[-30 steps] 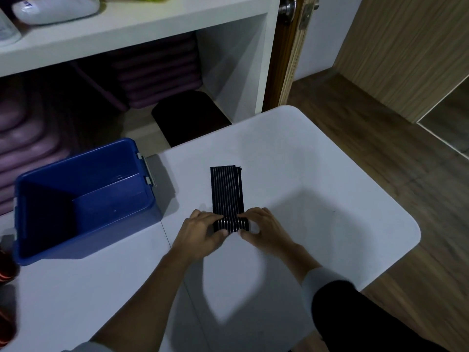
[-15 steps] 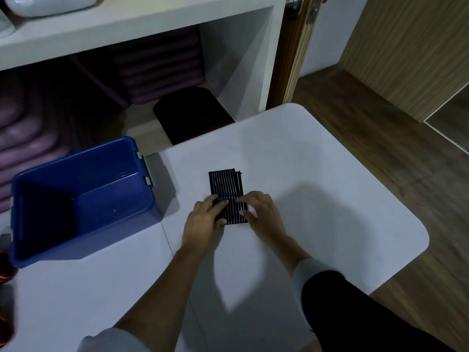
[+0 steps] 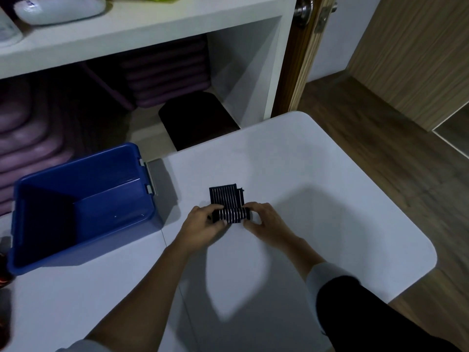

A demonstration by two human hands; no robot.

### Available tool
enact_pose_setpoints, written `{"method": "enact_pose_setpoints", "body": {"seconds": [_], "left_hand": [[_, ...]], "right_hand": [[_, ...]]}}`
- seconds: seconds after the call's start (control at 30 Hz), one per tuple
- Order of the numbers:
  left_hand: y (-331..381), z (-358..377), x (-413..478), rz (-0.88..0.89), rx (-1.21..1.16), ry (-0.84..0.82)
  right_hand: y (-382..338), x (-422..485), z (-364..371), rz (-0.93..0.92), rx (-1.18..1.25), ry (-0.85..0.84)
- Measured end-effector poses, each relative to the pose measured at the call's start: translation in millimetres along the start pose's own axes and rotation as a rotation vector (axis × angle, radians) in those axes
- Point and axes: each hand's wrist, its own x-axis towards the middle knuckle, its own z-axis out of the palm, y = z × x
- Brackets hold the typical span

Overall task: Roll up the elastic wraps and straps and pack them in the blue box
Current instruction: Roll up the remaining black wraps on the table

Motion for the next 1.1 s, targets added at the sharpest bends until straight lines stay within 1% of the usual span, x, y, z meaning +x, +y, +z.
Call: {"method": "enact_pose_setpoints", "body": {"seconds": [0.07,0.1,0.23,0.37,0.5,0.63,0.7,0.83,1.0,1.1], "left_hand": [[4,1,5,-0.081,-0.128,0.075],[6,2,8,-0.116,-0.145,0.123],[4,14,23,-0.183,-0.011,0.264],[13,24,31,-0.23,-0.025,0.366],[30,28,31,-0.272,-0.126,0.404],[34,25,41,-0.415,-0.272,0.455],[31,24,48,-0.423,-0.224,0.448],[28,26,56,-0.402,-0.145,0.398],[32,23,58,-0.489,-0.234,0.356],[30,21,56,-0.508,-0.281,0.324]], "right_hand": [[-2,7,2,0.093,0.061,0.018],[-5,11,3,0.149,0.086,0.044],[-13,31,13,0.34,0.142,0.136],[-17,41,24,0.352,0.179,0.224],[-17,42,27,0.37,0.266,0.271],[-20,48,22,0.422,0.335,0.263],[-19,53,20,0.436,0.359,0.274],[-18,59,20,0.41,0.333,0.269],[-13,62,19,0.51,0.443,0.19],[-9,62,19,0.512,0.475,0.159]]}}
